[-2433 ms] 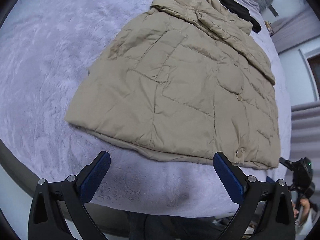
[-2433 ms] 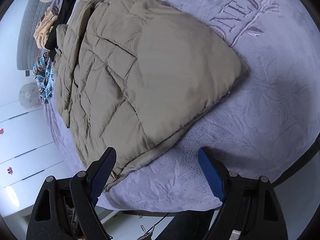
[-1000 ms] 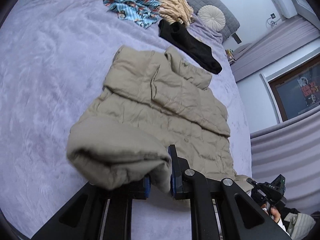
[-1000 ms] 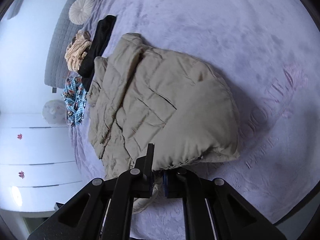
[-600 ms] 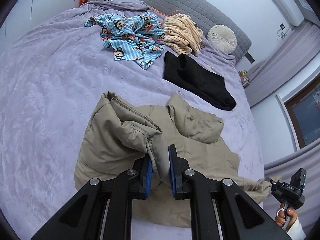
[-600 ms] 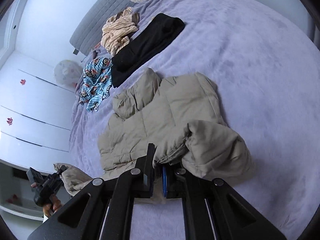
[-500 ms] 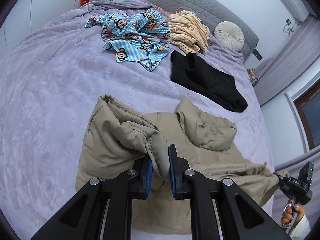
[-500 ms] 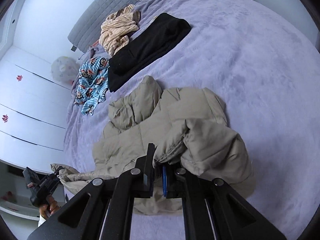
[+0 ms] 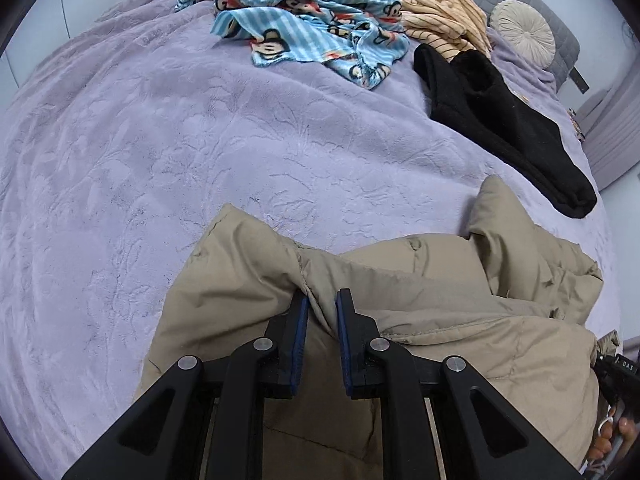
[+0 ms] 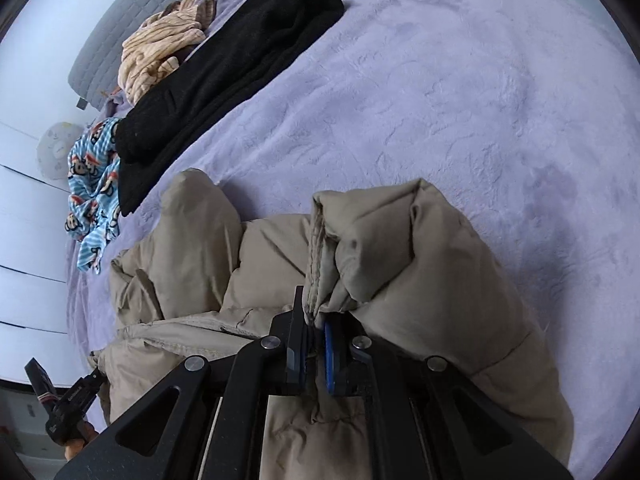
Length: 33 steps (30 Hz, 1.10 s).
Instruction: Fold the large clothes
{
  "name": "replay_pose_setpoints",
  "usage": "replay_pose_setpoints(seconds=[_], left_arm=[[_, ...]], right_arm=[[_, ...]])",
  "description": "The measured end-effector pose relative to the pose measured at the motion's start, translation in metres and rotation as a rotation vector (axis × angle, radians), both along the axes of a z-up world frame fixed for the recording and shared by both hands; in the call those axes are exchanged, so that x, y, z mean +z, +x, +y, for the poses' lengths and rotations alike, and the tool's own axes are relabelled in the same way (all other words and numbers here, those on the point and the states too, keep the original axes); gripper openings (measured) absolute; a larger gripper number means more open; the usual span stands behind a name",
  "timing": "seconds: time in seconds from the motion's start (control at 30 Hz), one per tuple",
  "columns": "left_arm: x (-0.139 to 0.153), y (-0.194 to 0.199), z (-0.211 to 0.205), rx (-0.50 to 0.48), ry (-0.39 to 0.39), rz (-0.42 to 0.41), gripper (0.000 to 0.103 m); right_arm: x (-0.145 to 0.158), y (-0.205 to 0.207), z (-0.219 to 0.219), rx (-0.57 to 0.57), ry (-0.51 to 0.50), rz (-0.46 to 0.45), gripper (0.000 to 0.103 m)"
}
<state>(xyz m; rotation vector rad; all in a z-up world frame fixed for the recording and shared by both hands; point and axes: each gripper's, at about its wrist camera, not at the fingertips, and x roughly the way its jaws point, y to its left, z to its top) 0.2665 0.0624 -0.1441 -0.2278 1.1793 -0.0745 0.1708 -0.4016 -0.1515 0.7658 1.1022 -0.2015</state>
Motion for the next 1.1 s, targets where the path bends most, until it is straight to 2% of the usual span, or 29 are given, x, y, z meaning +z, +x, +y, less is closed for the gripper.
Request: replay_pose_setpoints(seconds=[0.07, 0.13, 0.27, 0.3, 0.37, 0.4, 0.47, 0.5, 0.53, 0.6, 0.63, 0.7, 0.77, 0.83, 0.93, 1.03, 1.1], left_arm=[[0.003, 0.001, -0.001, 0.009, 0.012, 0.002, 0.017], [0.018, -0.002, 0.001, 0.0, 0.031, -0.025, 0.017], [0.065, -0.022, 0.012, -0.045, 0.055, -0.149, 0.017], [0.076, -0.026, 0.014, -0.056, 0.071, -0.178, 0.017], [0.091, -0.034, 0.017, -0.089, 0.074, -0.209, 0.017], [0.097, -0.04, 0.016, -0.111, 0.06, -0.215, 0.017], [0.103, -0.05, 0.011, -0.158, 0.001, -0.224, 0.017], [0.102, -0.056, 0.004, -0.197, -0.044, -0.213, 0.017], [0.096, -0.061, -0.007, -0.242, -0.079, -0.186, 0.017], [0.076, -0.07, -0.039, -0.341, -0.1, -0.13, 0.017], [0.065, -0.075, -0.056, -0.379, -0.088, -0.112, 0.017], [0.04, -0.078, -0.088, -0.429, -0.082, -0.077, 0.017], [0.022, -0.077, -0.108, -0.423, -0.045, -0.083, 0.017], [0.01, -0.065, -0.117, -0.39, -0.03, -0.105, 0.017], [0.0, -0.041, -0.12, -0.359, -0.037, -0.113, 0.017], [-0.007, -0.024, -0.127, -0.352, -0.021, -0.095, 0.017], [-0.001, -0.015, -0.123, -0.36, -0.026, -0.081, 0.017]], right_arm=[[-0.005, 0.003, 0.0, -0.008, 0.003, -0.004, 0.007], [-0.004, 0.005, -0.002, -0.014, 0.02, 0.003, 0.007], [0.019, -0.001, -0.007, 0.004, 0.042, -0.007, 0.011], [0.028, -0.003, -0.005, 0.018, 0.022, -0.021, 0.017], [0.049, -0.011, 0.0, 0.04, -0.035, -0.06, 0.043], [0.06, -0.018, 0.004, 0.043, -0.067, -0.084, 0.065], [0.077, -0.031, 0.017, 0.073, -0.094, -0.131, 0.067], [0.081, -0.033, 0.024, 0.103, -0.083, -0.146, 0.058], [0.082, -0.035, 0.034, 0.134, -0.068, -0.158, 0.036], [0.076, -0.034, 0.057, 0.219, -0.035, -0.15, 0.024], [0.069, -0.031, 0.071, 0.267, -0.023, -0.144, 0.022], [0.054, -0.023, 0.099, 0.356, -0.063, -0.119, 0.02], [0.034, -0.012, 0.12, 0.403, -0.094, -0.096, 0.019], [0.016, -0.004, 0.129, 0.406, -0.13, -0.082, 0.019], [0.001, 0.014, 0.125, 0.397, -0.182, -0.085, 0.011], [-0.012, 0.037, 0.112, 0.379, -0.17, -0.073, 0.002], [-0.017, 0.047, 0.103, 0.353, -0.133, -0.057, 0.0]])
